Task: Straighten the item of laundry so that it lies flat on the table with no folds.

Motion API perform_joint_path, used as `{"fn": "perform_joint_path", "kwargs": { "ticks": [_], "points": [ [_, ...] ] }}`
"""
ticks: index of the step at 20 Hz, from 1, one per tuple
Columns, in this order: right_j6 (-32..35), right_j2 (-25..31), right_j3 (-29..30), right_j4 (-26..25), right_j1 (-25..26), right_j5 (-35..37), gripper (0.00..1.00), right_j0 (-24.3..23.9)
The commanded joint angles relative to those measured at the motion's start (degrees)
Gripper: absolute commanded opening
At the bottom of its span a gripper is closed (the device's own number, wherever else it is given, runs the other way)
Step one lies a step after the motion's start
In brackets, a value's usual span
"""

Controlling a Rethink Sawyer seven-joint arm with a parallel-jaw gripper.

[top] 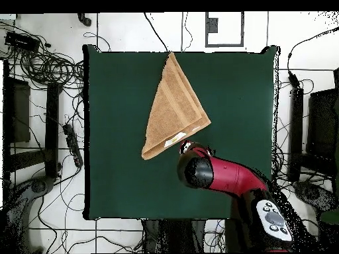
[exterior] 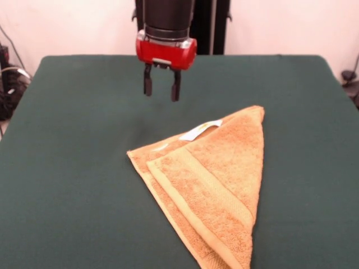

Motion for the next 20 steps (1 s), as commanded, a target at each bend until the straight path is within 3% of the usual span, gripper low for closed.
{"fn": "perform_joint_path", "kwargs": {
  "ticks": [1,11,20],
  "points": [
    [4.9,4.8,-9.6,2.2,7.7,3.7,1.00,1.8],
    [1.7,8.7,-15.3,1.2,12.0,7.2,1.00,-0.1],
    [3.5,8.2,-15.4,1.7,13.6,7.3,1.00,0.7]
  ]
}}
